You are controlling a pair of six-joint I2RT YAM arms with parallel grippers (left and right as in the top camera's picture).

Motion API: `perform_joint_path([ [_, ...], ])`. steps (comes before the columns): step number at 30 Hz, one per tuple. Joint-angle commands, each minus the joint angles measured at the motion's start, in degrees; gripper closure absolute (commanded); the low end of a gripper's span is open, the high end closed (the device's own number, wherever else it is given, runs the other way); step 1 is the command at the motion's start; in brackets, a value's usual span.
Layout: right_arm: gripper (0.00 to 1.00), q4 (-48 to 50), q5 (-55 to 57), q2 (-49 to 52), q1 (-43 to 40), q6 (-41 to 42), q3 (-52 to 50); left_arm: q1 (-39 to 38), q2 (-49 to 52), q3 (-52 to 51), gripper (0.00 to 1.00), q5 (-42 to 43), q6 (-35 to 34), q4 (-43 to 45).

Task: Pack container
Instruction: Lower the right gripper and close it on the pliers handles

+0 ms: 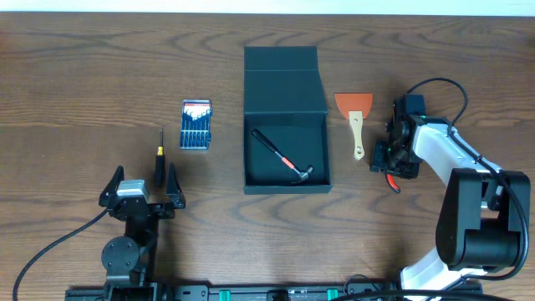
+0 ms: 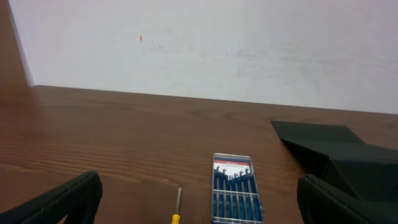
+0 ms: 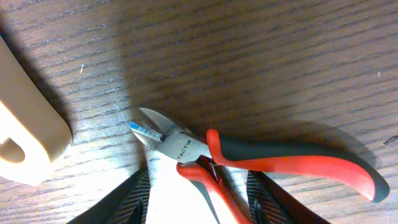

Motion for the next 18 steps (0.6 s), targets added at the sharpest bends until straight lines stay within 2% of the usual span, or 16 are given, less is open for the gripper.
perform_joint_path([
  [1,0.53,-0.87,3.41,5.46,-0.46,-0.57,-4.55,-0.24,-0.35,-0.52,0.01,0.17,0.52,0.26],
  [4,0.70,-1.03,3.15,5.46,-0.46,-0.44,-4.55,-0.24,-0.35,-0.52,0.01,0.17,0.52,0.24],
  [5,0.73,-1.09,3.10,5.46,-0.46,-0.31,-4.55,-0.24,-0.35,-0.52,0.01,0.15,0.52,0.24],
  [11,0.74,-0.81,1.68,5.46,-0.46,0.09,-4.55,-0.24,-0.35,-0.52,0.01,0.15,0.52,0.24],
  [13,0.77,-0.74,1.68,5.46,-0.46,0.07,-4.55,-0.24,-0.35,-0.52,0.01,0.15,0.52,0.24],
  [17,0.98,-0.55,1.66,5.46,-0.46,0.07,-4.55,-0.24,-0.35,-0.52,0.02,0.15,0.52,0.24],
  [18,0.99,-0.52,1.68,5.46,-0.46,0.07,-4.55,-0.24,-0.35,-0.52,0.02,0.17,0.52,0.26],
])
